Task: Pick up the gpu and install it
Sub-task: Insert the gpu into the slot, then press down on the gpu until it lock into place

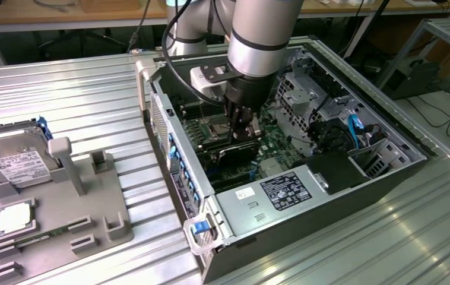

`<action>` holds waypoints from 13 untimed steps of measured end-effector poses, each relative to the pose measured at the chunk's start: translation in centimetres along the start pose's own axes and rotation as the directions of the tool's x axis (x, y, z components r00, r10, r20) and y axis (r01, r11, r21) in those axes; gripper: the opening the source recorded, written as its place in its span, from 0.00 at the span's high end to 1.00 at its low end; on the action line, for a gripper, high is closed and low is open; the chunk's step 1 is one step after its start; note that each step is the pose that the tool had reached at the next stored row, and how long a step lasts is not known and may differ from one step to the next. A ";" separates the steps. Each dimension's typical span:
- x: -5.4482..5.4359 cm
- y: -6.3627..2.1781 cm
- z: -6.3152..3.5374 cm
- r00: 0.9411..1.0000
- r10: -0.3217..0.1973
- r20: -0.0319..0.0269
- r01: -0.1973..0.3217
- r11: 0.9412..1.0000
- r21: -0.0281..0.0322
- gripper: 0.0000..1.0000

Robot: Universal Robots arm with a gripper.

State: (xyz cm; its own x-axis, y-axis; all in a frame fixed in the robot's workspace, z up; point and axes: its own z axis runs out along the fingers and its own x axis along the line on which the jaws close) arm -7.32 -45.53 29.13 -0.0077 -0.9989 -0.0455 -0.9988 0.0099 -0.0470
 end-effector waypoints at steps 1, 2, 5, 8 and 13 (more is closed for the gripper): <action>0.0 0.00 0.00 1.000 0.000 0.000 0.000 1.000 0.000 0.89; 0.0 0.00 0.00 1.000 0.000 0.000 0.000 1.000 0.000 0.89; 0.0 0.00 0.00 1.000 0.000 0.000 0.000 1.000 0.000 0.89; 0.0 0.00 0.00 1.000 0.000 0.000 0.000 1.000 0.000 0.89; 0.0 0.00 0.00 1.000 0.001 -0.001 -0.001 1.000 -0.024 0.89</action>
State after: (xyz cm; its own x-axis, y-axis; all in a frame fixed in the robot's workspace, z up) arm -7.32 -45.53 29.14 -0.0089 -0.9989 -0.0450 -0.9997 0.0099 -0.0228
